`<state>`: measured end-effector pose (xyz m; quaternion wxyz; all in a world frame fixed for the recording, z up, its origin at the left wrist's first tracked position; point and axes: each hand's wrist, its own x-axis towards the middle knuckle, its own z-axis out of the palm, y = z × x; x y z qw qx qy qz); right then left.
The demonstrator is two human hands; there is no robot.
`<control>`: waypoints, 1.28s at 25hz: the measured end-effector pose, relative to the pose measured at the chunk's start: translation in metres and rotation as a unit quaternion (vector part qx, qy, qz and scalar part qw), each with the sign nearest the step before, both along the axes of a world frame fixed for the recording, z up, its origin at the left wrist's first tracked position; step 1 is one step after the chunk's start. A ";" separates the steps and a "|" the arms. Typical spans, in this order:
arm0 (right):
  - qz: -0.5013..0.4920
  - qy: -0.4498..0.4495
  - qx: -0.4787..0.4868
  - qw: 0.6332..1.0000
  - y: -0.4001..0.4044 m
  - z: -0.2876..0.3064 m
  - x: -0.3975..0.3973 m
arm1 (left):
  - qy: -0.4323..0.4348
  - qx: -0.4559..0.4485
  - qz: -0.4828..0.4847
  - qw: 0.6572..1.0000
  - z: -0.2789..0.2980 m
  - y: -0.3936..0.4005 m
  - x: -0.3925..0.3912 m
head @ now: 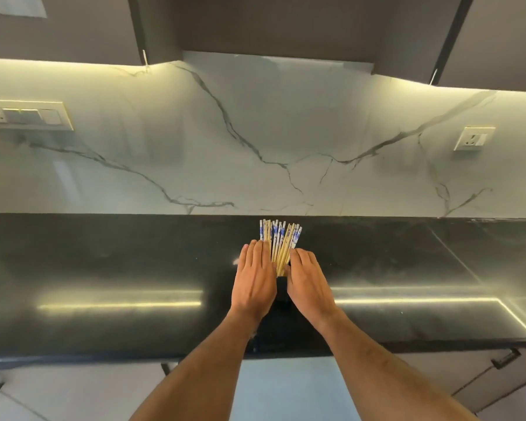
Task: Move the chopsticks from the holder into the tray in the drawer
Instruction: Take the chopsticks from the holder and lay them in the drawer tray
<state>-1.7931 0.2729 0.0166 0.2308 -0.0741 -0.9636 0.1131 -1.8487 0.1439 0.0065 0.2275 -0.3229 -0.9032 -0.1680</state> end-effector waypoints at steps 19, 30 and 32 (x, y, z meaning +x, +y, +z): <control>-0.075 0.015 -0.244 0.967 0.026 -0.043 -0.181 | -0.360 0.274 0.019 0.892 -0.053 0.077 -0.164; -0.065 -0.033 -0.334 0.940 0.027 -0.039 -0.181 | -0.314 0.349 0.086 0.879 -0.041 0.061 -0.147; -0.064 -0.041 -0.315 0.946 0.027 -0.038 -0.180 | -0.313 0.349 0.087 0.879 -0.039 0.060 -0.145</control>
